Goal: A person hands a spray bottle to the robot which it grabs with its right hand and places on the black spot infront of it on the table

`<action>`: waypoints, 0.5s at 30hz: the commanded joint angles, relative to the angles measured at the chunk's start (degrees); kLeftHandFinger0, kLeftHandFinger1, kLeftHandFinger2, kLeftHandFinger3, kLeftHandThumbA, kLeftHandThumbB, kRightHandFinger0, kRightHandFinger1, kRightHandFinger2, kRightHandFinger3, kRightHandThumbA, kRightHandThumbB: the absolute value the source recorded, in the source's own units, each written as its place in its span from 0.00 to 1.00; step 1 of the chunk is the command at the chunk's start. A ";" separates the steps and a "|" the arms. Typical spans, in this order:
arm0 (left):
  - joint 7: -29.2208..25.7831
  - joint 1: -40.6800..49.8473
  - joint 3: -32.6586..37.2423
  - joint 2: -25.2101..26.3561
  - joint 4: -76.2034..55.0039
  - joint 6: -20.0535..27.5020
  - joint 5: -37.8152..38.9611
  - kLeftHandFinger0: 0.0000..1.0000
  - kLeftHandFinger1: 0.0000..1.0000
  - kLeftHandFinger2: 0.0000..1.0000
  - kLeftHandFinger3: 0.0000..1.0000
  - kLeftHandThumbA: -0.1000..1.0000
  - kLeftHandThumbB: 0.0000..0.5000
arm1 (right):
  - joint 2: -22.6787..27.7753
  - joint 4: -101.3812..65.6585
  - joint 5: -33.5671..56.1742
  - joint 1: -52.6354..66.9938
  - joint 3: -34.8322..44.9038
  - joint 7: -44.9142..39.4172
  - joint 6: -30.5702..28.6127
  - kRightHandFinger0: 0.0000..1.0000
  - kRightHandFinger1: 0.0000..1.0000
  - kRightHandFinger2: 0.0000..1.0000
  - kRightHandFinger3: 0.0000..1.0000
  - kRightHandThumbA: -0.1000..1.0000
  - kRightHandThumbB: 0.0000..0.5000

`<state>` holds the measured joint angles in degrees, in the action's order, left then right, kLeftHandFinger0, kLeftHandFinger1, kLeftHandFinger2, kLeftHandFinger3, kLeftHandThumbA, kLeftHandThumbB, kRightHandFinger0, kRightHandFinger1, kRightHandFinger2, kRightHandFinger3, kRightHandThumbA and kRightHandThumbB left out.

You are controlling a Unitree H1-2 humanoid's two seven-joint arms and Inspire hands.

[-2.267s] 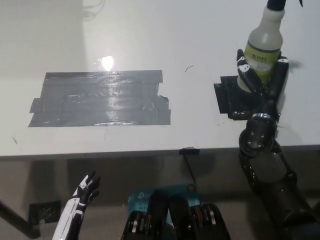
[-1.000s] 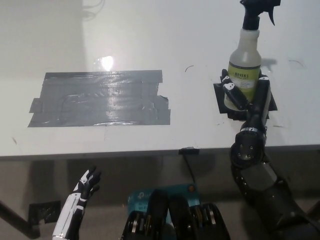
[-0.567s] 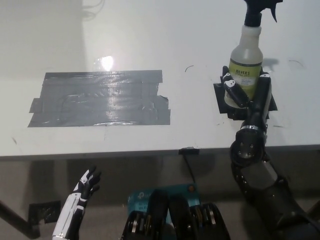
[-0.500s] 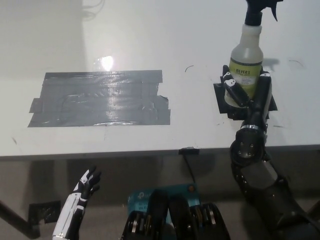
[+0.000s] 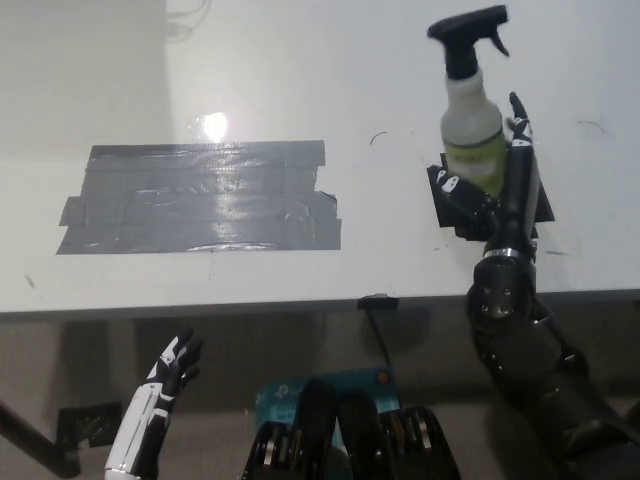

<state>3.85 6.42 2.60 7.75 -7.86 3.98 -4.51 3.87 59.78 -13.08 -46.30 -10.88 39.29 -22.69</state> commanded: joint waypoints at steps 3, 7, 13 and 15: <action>0.07 0.23 -0.22 0.69 -1.52 2.01 -0.58 1.00 1.00 1.00 1.00 1.00 0.01 | 1.15 1.08 -2.52 -2.26 -3.06 -0.49 -4.24 1.00 1.00 1.00 1.00 1.00 0.93; 0.10 0.02 -0.49 0.66 -1.21 2.22 0.05 1.00 1.00 1.00 1.00 1.00 0.06 | 0.94 0.70 -0.61 -2.14 -2.40 -1.24 -4.24 1.00 1.00 1.00 1.00 1.00 0.92; 0.06 0.15 -0.35 0.81 -1.09 2.38 -0.56 1.00 1.00 1.00 1.00 1.00 0.03 | 0.74 -0.65 1.13 -1.36 -1.30 -1.72 -4.24 1.00 1.00 1.00 1.00 0.97 0.84; 0.06 0.18 -0.31 0.83 -1.24 2.24 -0.66 1.00 1.00 1.00 1.00 1.00 0.05 | 0.75 -0.90 1.88 -1.06 -0.85 -2.09 -4.24 1.00 1.00 1.00 1.00 0.99 0.88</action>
<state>3.85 6.45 2.53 7.81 -7.86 4.04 -4.54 4.63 60.74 -13.16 -46.25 -12.65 38.27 -23.81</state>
